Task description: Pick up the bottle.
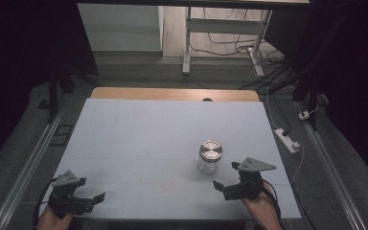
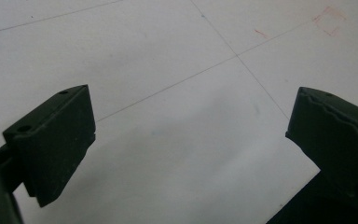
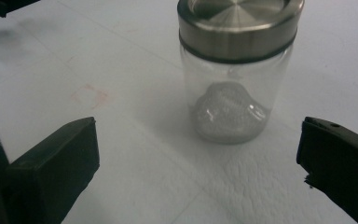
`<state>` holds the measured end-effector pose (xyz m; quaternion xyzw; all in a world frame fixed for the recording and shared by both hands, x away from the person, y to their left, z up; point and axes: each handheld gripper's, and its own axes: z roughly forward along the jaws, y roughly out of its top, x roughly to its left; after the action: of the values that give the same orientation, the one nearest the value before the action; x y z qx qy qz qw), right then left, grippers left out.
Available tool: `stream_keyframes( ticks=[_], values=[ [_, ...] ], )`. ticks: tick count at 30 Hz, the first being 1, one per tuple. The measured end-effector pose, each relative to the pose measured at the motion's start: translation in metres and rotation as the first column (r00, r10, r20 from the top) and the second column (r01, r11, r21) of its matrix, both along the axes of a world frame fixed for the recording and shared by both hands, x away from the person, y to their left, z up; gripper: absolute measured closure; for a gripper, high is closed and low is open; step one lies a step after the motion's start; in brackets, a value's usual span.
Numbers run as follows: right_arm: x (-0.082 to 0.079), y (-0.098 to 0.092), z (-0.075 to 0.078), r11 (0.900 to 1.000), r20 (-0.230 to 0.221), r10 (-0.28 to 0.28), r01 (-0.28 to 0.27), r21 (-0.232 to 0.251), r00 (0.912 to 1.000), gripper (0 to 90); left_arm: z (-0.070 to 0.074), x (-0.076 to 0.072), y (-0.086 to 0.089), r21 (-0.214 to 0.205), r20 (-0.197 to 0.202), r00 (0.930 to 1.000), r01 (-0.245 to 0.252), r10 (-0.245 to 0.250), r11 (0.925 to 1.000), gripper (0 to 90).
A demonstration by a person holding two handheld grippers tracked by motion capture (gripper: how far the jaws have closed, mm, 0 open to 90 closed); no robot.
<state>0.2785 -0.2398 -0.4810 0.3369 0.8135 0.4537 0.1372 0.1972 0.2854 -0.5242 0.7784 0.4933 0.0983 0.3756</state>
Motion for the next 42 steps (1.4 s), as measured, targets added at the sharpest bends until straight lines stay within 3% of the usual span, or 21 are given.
stream_keyframes(
  ticks=[9,16,26,37,42],
  values=[
    [0.014,0.011,0.0,1.0,-0.01,0.007,-0.007,-0.003,0.9999,0.0,0.0,0.0,-0.001,0.007,0.004,1.0,0.007,-0.007,1.0,1.5],
    [0.024,0.022,0.0,0.9982,-0.018,0.003,-0.004,-0.059,0.9998,0.4,0.0,0.0,-0.001,0.007,0.003,1.0,0.008,-0.008,0.9999,1.3],
    [0.045,0.036,-0.011,0.9867,-0.017,-0.004,0.001,-0.163,0.9999,0.0,0.0,0.0,-0.001,0.004,0.002,1.0,0.009,-0.009,1.0,1.3],
    [0.059,0.043,-0.014,0.9885,-0.035,-0.011,0.006,-0.151,0.9993,0.0,0.0,0.0,0.0,-0.001,0.0,0.9999,0.014,-0.014,0.9999,1.3],
    [0.065,0.048,-0.015,0.9864,-0.021,-0.025,0.021,-0.163,0.9995,0.0,0.0,0.0,0.0,-0.001,-0.001,0.9999,0.015,-0.015,0.9999,1.3]
  ],
)
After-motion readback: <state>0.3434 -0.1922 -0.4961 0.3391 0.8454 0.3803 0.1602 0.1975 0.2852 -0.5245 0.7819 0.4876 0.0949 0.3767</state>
